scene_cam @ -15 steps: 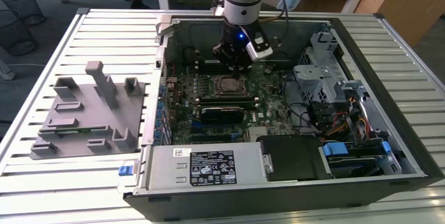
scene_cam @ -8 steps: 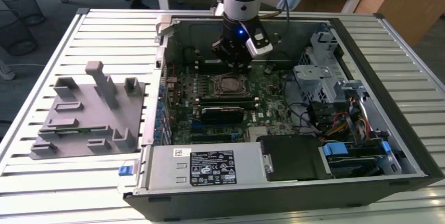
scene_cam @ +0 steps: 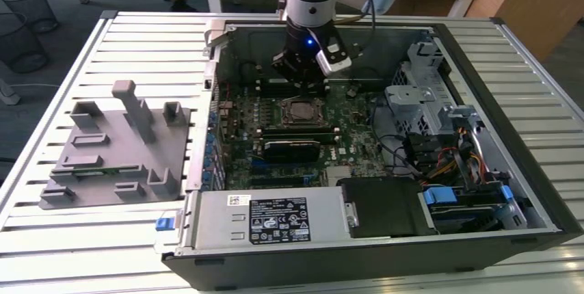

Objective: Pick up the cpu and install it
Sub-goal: 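Install the first cpu locking lever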

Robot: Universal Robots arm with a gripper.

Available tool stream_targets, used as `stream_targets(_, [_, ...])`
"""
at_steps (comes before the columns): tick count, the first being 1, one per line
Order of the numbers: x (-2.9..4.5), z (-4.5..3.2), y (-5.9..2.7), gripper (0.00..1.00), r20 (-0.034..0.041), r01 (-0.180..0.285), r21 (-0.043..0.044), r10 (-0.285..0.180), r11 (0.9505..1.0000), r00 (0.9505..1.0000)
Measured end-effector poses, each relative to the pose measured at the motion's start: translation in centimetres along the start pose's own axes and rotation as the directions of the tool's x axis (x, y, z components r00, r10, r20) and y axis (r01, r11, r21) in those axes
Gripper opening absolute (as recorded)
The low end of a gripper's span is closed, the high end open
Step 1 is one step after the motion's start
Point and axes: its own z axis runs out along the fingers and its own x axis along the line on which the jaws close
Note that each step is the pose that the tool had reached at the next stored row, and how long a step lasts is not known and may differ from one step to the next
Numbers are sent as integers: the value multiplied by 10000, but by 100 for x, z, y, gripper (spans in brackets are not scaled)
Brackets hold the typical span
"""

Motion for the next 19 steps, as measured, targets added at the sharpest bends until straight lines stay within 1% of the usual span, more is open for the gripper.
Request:
stream_targets(10, [8, 0, 53, 11, -1, 44, -7, -44, 10000, 10000])
stream_targets(13, [5, 0, 57, 11, -2, 66, -10, -66, 10000, 10000])
stream_targets(15, [-4, 0, 58, 11, -3, 64, -10, -64, 10000, 10000])
stream_targets(19, [-51, 3, 60, 11, -1, 65, -11, -65, 10000, 10000])
